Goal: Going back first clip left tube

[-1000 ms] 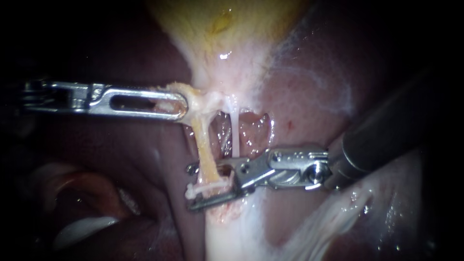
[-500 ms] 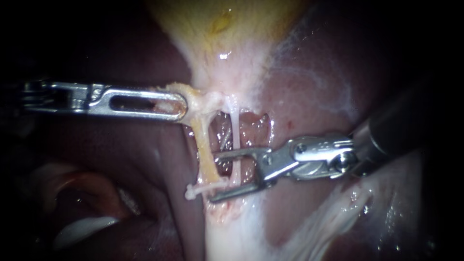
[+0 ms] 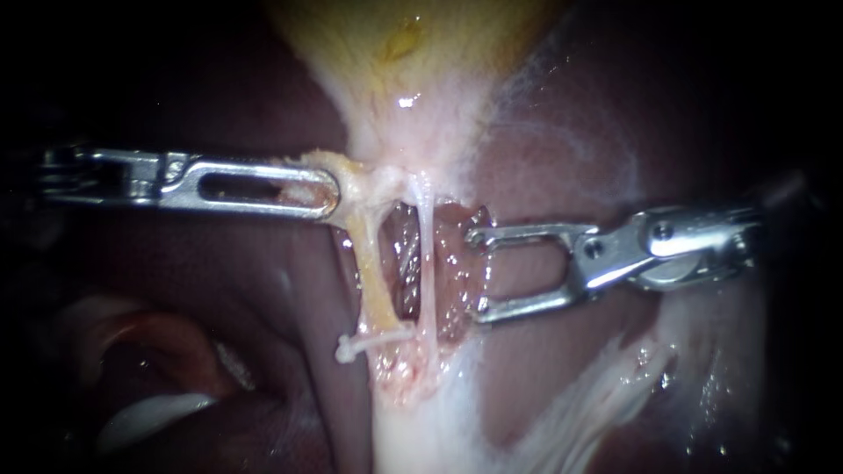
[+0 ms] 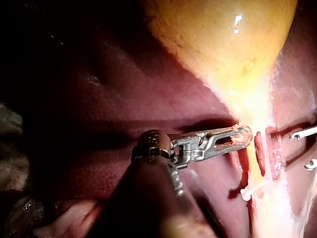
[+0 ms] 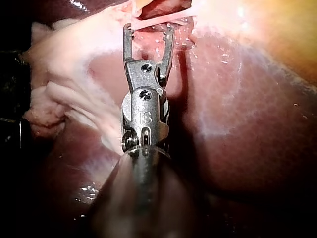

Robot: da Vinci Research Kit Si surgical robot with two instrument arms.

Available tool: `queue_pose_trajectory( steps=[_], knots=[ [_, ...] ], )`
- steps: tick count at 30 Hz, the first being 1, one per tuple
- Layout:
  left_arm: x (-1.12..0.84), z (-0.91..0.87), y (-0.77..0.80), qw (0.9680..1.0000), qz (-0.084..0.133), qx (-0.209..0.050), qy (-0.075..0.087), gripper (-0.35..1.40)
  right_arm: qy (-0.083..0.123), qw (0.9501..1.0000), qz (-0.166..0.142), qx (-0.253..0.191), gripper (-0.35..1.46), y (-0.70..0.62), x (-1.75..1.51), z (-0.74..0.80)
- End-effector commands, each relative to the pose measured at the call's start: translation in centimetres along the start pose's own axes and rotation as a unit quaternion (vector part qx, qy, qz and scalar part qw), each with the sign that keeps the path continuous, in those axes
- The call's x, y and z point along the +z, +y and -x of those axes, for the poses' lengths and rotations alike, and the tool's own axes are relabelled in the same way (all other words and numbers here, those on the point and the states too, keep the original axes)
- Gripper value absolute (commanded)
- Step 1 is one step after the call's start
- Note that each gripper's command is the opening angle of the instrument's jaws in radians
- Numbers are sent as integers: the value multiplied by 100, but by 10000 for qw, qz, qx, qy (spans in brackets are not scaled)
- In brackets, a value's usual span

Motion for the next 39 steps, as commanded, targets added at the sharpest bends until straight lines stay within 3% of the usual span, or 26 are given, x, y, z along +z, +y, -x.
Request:
queue_pose_trajectory(
  steps=[1, 15, 29, 39],
  knots=[
    [0, 0, 0, 10000, -2, 1, 0, -35, -11, 10000, 29, 2, 50, 0, -3, 0],
    [6, -3, 6, 10000, -6, 17, -20, -35, 1, 10000, 17, 0, 50, -5, -18, 4],
    [67, -11, 26, 9998, 114, 50, 124, -35, 2, 10000, 12, 1, 50, -5, -21, 5],
    [83, -18, 51, 9996, 164, 27, 230, -35, 18, 10000, 18, 14, 50, -4, -22, 2]
  ],
)
